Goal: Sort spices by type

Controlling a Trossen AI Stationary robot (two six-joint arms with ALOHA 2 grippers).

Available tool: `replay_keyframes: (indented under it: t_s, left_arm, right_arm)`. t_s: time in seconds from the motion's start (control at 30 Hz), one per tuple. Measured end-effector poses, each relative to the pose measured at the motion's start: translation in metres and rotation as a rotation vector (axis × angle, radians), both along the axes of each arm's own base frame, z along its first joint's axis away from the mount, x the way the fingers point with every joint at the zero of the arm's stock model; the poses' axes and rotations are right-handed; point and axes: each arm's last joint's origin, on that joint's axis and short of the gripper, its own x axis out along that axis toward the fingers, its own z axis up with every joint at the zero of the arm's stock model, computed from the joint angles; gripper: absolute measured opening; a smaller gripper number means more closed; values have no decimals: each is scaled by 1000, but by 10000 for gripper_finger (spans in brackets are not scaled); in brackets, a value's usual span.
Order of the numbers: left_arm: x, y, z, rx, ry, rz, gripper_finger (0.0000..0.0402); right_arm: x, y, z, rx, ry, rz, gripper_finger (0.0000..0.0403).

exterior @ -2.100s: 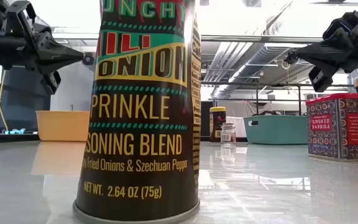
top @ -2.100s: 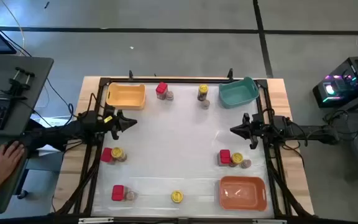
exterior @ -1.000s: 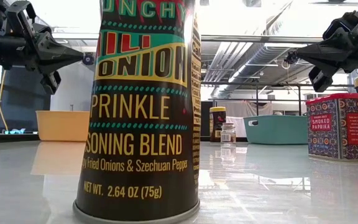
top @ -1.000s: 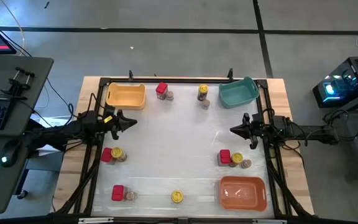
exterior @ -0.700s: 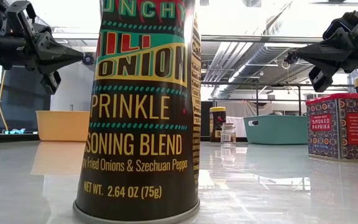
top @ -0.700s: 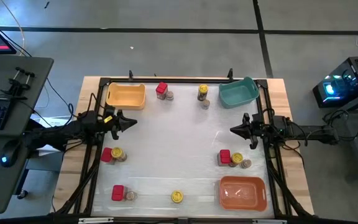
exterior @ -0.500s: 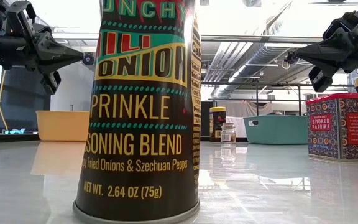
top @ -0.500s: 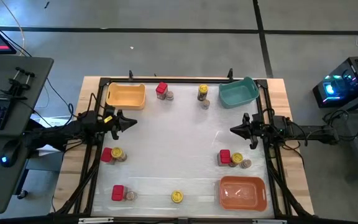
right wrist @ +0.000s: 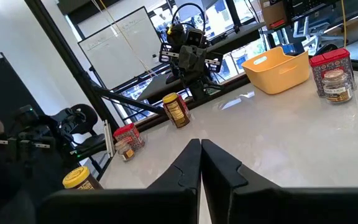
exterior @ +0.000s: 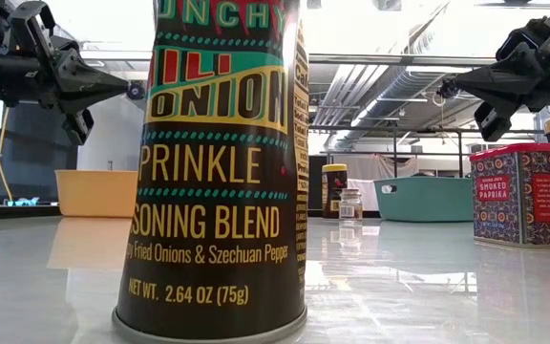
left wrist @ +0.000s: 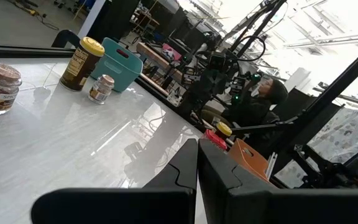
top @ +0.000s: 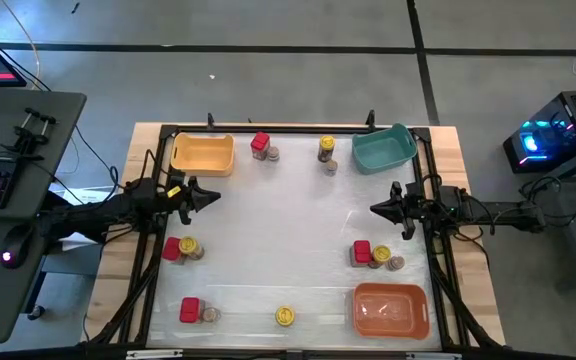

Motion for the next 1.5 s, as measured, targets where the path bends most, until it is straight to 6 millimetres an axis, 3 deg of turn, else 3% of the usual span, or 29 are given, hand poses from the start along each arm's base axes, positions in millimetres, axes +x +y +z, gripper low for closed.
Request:
replay_keyframes:
  t_s: [0.7, 0.8, 1.0, 1.1, 1.17, 1.23, 1.5]
  left_arm:
    - [0, 0, 0, 0, 0, 0, 0]
    - [0, 0, 0, 0, 0, 0, 0]
    - [0, 0, 0, 0, 0, 0, 0]
    - [0, 0, 0, 0, 0, 0, 0]
    - [0, 0, 0, 0, 0, 0, 0]
    - [0, 0, 0, 0, 0, 0, 0]
    - [0, 0, 0, 0, 0, 0, 0]
  right_arm:
    - [0, 0, 0, 0, 0, -2, 7]
    - [0, -2, 3, -17, -34, -87, 7]
    - [-12, -12, 40, 419, -490, -323, 7]
    - [-21, -12, 64, 405, -685, -259, 7]
    - [-26, -9, 90, 323, -725, -167, 10]
    - [-26, -6, 119, 263, -632, -108, 20]
    - [9, 4, 196, 72, 281, 35, 142]
